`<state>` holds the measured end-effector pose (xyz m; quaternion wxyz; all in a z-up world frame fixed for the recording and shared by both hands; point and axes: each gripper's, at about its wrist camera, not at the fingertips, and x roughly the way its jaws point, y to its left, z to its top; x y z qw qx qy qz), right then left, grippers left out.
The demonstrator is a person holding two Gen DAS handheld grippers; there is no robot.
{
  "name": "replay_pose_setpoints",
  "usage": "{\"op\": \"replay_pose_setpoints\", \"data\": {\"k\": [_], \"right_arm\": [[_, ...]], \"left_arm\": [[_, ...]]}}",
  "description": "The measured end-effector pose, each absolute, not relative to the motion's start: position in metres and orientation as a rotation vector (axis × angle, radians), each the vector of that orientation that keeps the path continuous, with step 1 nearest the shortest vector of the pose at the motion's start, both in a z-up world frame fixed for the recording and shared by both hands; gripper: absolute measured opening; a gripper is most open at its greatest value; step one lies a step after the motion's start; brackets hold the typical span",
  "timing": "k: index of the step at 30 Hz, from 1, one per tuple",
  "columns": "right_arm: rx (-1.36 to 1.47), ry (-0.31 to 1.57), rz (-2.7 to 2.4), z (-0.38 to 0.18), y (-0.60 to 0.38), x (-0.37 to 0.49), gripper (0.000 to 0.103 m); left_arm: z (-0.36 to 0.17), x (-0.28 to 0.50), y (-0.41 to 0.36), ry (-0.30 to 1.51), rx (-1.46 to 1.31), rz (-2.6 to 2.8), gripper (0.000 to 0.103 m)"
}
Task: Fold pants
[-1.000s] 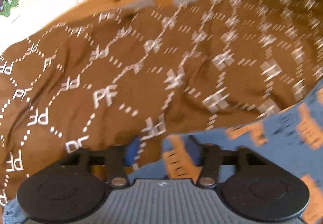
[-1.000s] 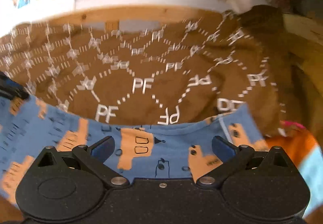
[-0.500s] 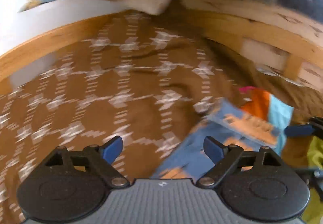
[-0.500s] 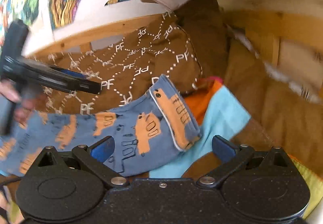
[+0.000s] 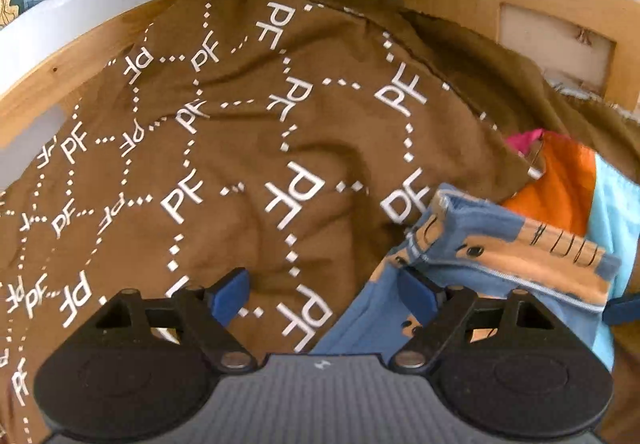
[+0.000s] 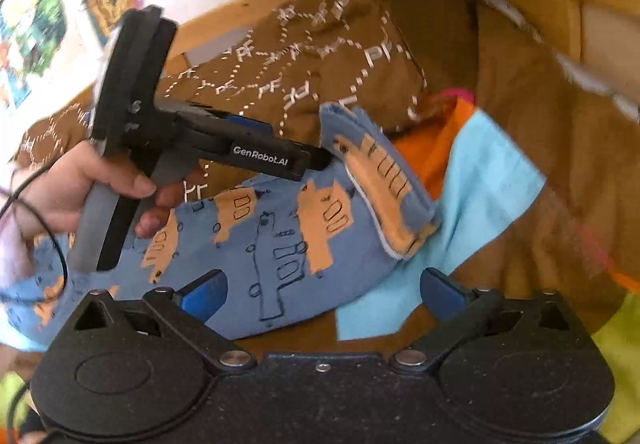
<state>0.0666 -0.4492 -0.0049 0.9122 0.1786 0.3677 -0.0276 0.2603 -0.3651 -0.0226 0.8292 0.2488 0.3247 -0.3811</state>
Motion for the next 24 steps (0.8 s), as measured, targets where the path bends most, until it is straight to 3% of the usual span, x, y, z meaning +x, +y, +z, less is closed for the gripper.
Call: {"op": "replay_pose_setpoints", "data": {"k": [2,8,21,23,24], "right_arm": [[0.461,0.717,-0.081,-0.008,-0.456,0.064,0.102],[0.689,0.553,-0.234,-0.010,-0.474,0.053,0.088],[0.872,0.494,-0.330,-0.018,-0.485,0.058,0.081],[0.871,0.491,-0.334,-0.018,-0.484,0.056,0.076],[0.866,0.491,-0.341,-0.019,-0.484,0.055,0.067]], "left_arm": [[-0.020,0.259,-0.363,0.705,0.530,-0.800,0.086],[-0.005,0.270,-0.345,0.799,0.425,-0.795,0.085],[0.019,0.269,-0.322,0.937,0.131,-0.866,0.085],[0.019,0.267,-0.323,0.984,0.079,-0.899,0.085],[0.019,0.267,-0.323,1.013,0.053,-0.914,0.085]]}}
